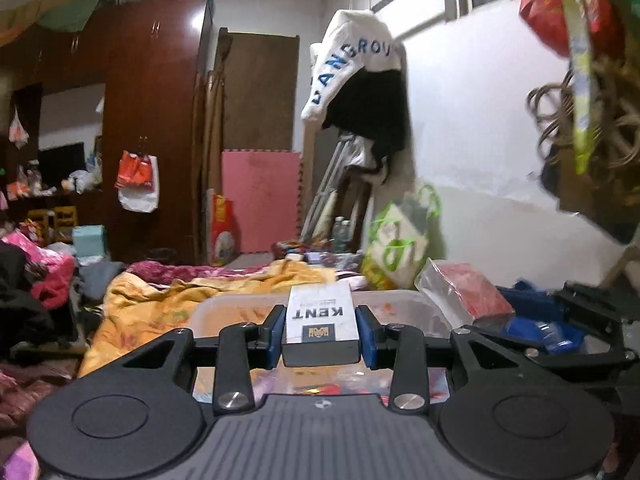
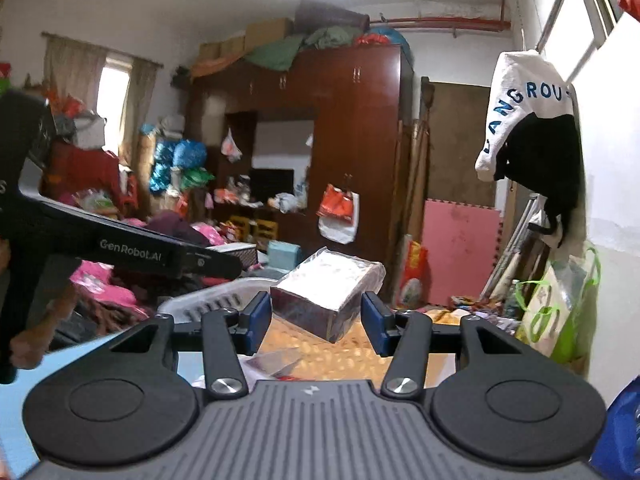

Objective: Organize objects
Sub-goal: 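Carry both boxes over the white basket and open both grippers to drop them, then grasp the wrapped dark box with the left gripper while the right grasps a foil-wrapped box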

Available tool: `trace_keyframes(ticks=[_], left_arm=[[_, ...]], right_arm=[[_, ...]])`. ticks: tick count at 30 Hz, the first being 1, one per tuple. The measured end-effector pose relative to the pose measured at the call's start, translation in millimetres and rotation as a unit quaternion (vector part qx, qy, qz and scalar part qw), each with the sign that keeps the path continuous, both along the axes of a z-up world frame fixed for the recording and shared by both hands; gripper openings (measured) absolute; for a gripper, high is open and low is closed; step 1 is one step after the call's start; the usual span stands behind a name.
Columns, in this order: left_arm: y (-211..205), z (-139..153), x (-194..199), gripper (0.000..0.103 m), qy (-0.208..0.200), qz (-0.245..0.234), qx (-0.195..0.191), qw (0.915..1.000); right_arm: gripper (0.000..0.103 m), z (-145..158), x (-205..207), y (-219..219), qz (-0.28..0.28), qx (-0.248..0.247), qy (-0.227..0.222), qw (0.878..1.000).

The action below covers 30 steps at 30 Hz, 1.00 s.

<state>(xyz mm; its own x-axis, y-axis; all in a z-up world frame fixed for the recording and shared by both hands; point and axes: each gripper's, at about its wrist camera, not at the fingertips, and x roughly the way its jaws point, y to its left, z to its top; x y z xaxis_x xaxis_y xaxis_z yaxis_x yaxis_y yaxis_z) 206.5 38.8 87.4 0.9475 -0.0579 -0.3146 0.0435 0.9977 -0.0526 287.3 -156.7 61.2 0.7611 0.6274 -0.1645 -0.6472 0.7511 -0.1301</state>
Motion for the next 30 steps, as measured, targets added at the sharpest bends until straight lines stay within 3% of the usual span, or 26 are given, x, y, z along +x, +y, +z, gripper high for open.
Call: trace_keyframes(ticks=[2, 4, 7, 9, 11, 15, 19, 25, 30], left_arm=[[2, -7, 12, 0.084, 0.009, 0.011, 0.011, 0.9998], [6, -18, 14, 0.088, 0.020, 0.014, 0.015, 0.9996], [13, -26, -15, 0.088, 0.008, 0.019, 0.026, 0.9995], [18, -32, -47, 0.088, -0.009, 0.012, 0.026, 0.9995], [23, -45, -78, 0.098, -0.019, 0.000, 0.022, 0.9996], [26, -84, -113, 0.099, -0.002, -0.011, 0.018, 0.9998], [23, -103, -109, 0.099, 0.019, -0.001, 0.036, 0.9992], [22, -111, -92, 0.099, 0.043, 0.014, 0.065, 0.9968], [26, -111, -86, 0.099, 0.050, 0.020, 0.070, 0.9961]], right_arm=[[0.069, -5, 11, 6, 0.000, -0.005, 0.016, 1.000], [0.089, -10, 6, 4, -0.013, -0.006, 0.010, 1.000], [0.103, -17, -16, -16, -0.006, 0.010, 0.009, 1.000], [0.103, -23, -34, -33, 0.000, 0.025, 0.017, 1.000], [0.103, -34, -51, -46, 0.009, 0.027, 0.031, 0.999], [0.103, -77, -75, -61, 0.005, 0.014, 0.074, 0.997], [0.103, -102, -68, -59, -0.001, 0.003, 0.125, 0.992], [0.103, -112, -49, -48, 0.001, -0.035, 0.175, 0.984], [0.098, -118, -48, -53, 0.017, -0.033, 0.193, 0.981]])
